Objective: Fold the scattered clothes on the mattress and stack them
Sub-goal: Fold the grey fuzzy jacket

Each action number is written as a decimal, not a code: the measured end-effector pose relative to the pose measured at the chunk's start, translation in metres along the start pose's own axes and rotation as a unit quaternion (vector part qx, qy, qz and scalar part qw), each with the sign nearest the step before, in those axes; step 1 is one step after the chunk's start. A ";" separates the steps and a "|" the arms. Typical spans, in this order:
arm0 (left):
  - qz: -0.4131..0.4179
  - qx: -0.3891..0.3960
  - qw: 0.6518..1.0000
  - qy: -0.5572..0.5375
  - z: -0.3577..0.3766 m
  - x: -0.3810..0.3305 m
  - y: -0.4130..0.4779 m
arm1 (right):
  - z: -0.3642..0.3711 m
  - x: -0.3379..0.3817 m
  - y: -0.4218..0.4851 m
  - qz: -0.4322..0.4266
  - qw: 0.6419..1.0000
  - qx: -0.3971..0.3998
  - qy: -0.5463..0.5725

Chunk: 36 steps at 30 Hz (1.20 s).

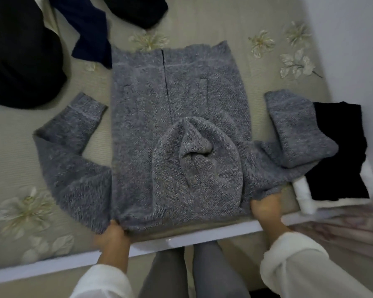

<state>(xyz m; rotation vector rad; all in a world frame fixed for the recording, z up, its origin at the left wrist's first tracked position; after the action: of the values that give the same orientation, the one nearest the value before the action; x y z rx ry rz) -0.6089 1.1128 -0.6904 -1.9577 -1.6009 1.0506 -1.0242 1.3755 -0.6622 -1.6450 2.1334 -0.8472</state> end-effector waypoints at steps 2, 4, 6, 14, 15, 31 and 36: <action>0.040 -0.044 0.997 0.041 -0.008 -0.019 -0.007 | -0.010 0.001 -0.016 -0.009 0.998 -0.045 -0.052; 0.111 -0.073 0.988 0.077 -0.009 -0.051 -0.024 | -0.025 0.026 -0.026 -0.064 0.986 -0.112 -0.109; 0.195 -0.083 0.971 0.112 0.002 -0.090 -0.041 | -0.031 0.071 -0.029 -0.151 0.970 -0.140 -0.130; 0.557 0.094 0.792 0.233 0.163 -0.240 -0.139 | -0.038 0.246 0.013 -0.321 0.939 -0.109 -0.062; 0.581 0.097 0.767 0.254 0.181 -0.252 -0.147 | -0.039 0.266 0.021 -0.342 0.931 -0.108 -0.074; 0.415 0.161 0.887 0.121 0.309 -0.394 -0.071 | -0.016 0.450 0.186 -0.256 0.951 0.048 0.168; 0.549 0.177 0.812 0.087 0.280 -0.439 -0.101 | -0.058 0.459 0.185 -0.295 0.916 -0.029 0.269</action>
<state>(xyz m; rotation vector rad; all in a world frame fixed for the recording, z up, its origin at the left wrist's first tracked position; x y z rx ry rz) -0.9136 0.6788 -0.6665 -2.5578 0.0103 1.3238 -1.3318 0.9841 -0.6845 -2.3574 1.9803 -1.5834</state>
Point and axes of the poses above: each hand's wrist, its own y-axis towards the middle knuckle, its own z-axis out of the palm, x = y × z, the point moved 10 cm from there along y, towards the middle knuckle, and after that the axes turned 2 degrees about -z, right-handed, at the moved point
